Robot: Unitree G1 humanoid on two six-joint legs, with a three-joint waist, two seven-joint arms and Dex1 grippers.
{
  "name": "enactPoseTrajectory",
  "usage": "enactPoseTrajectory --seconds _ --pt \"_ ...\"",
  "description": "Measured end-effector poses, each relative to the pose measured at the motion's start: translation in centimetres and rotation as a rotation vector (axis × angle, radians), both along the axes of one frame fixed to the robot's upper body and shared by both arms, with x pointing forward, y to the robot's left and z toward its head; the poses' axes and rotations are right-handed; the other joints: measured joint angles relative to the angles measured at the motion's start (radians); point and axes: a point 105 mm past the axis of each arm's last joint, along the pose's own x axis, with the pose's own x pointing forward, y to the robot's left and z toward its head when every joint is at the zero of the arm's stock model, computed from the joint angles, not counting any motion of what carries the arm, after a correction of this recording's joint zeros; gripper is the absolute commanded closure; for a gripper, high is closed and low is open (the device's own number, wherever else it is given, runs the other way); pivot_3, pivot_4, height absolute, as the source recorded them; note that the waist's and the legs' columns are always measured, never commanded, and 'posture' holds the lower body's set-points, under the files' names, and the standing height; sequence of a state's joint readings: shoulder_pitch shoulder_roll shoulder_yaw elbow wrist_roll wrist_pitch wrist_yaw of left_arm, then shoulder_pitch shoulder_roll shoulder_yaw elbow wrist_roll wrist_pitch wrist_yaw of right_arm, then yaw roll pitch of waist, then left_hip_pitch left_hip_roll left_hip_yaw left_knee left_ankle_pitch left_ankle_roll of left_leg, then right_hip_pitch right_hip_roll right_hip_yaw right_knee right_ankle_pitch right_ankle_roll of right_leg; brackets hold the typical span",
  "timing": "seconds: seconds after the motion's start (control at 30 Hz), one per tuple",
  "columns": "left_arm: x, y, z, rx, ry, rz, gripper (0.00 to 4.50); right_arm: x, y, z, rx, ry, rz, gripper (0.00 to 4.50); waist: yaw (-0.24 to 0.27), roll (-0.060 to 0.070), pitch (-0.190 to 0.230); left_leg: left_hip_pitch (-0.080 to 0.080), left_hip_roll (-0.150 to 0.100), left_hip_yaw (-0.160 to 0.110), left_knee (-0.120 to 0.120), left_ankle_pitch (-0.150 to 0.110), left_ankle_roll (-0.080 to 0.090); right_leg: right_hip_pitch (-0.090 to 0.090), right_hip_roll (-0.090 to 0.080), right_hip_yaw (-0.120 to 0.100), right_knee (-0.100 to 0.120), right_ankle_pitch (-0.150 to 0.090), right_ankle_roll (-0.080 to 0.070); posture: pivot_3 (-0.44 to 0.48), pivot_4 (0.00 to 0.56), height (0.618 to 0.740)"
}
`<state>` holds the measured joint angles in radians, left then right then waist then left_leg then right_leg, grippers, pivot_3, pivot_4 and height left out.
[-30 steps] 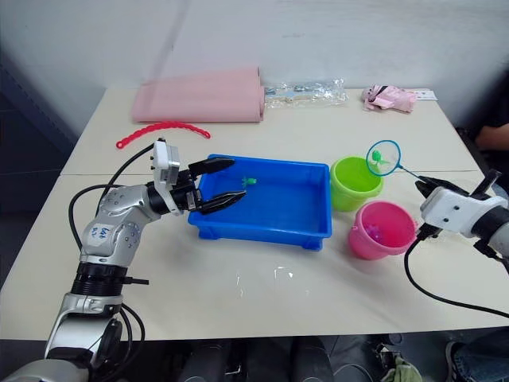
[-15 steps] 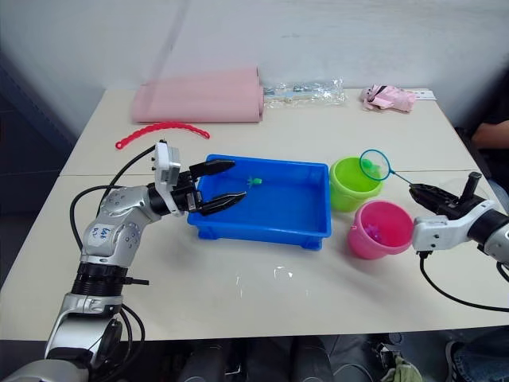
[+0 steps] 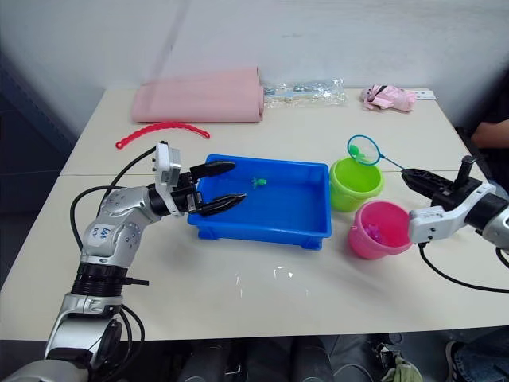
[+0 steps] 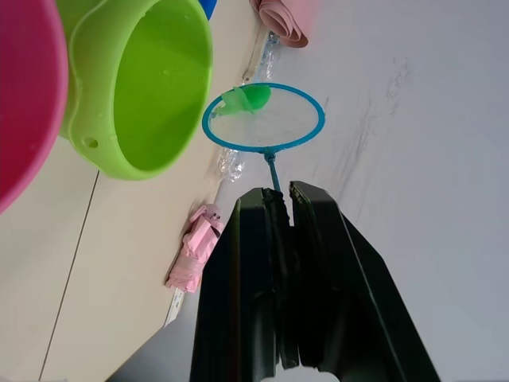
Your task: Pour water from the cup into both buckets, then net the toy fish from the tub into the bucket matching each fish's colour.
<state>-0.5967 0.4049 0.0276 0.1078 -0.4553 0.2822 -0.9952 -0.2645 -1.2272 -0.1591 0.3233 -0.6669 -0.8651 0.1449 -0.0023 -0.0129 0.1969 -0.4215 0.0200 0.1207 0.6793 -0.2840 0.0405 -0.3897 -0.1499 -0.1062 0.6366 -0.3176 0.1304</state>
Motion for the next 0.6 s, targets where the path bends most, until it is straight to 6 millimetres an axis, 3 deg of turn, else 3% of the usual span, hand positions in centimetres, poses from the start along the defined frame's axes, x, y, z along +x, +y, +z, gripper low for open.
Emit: enactPoseTrajectory --seconds 0.2,0.6 --pt "0.0 0.09 -0.25 -0.001 0.008 0.007 0.04 -0.34 -0.08 0.0 -0.011 0.011 0.005 4.5 0.0 0.0 0.0 0.0 0.0 0.0 0.0 0.0 0.0 0.0 0.0 0.0 0.0 0.0 0.0 0.0 0.15 0.74" --pt "0.03 0.51 -0.21 -0.007 -0.001 0.023 0.04 -0.7 0.65 0.98 0.202 0.057 0.0 4.5 0.0 0.0 0.0 0.0 0.0 0.0 0.001 0.0 0.0 0.001 0.0 0.0 0.0 0.0 0.0 0.0 0.15 0.74"
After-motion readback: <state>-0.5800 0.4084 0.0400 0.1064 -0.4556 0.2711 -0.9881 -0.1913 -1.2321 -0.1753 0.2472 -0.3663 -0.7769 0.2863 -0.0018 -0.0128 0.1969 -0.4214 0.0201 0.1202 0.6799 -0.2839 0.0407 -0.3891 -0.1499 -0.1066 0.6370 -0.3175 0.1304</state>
